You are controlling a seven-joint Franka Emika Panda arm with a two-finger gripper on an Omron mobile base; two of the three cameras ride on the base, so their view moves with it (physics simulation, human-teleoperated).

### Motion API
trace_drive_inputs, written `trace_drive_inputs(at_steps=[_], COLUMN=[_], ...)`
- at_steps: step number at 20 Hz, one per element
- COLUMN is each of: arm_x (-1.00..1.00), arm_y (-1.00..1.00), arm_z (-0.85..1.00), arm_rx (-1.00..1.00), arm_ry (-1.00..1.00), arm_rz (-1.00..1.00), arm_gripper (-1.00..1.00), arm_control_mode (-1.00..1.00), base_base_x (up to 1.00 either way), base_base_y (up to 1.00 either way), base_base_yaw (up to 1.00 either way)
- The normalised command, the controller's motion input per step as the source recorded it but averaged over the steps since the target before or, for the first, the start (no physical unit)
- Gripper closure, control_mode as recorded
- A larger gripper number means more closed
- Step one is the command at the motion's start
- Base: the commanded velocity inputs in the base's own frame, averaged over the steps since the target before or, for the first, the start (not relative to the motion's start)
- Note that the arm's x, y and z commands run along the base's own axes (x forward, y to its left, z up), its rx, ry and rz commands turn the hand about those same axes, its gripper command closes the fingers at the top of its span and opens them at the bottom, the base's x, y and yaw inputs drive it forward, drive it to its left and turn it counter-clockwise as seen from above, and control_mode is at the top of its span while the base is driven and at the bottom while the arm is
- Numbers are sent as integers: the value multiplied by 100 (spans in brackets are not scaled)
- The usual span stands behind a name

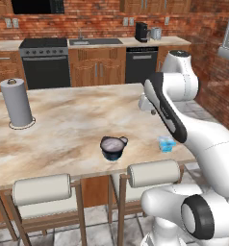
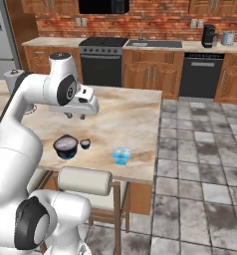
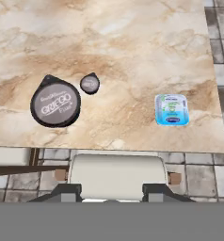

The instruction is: Stack the yogurt containers by placing the smaller containers on top of the larger containers.

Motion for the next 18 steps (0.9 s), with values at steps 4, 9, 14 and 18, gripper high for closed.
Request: trace_drive_inputs(at_steps=[4,9,14,18], arm_x=[-9,-23,-24,-21], arm_y=[-1,-12,-28,-28], arm_z=[-1,-5,-2,-1], arm_rx=[0,1,8,9], arm_ry=[0,-3,-3,-2], arm_rz=[0,0,0,0], arm_gripper=[-100,-100,-100,-100], arm_control_mode=[-100,-100,-100,-100], base_base_x=[0,0,0,0], base_base_y=[0,0,0,0], base_base_yaw=[0,0,0,0])
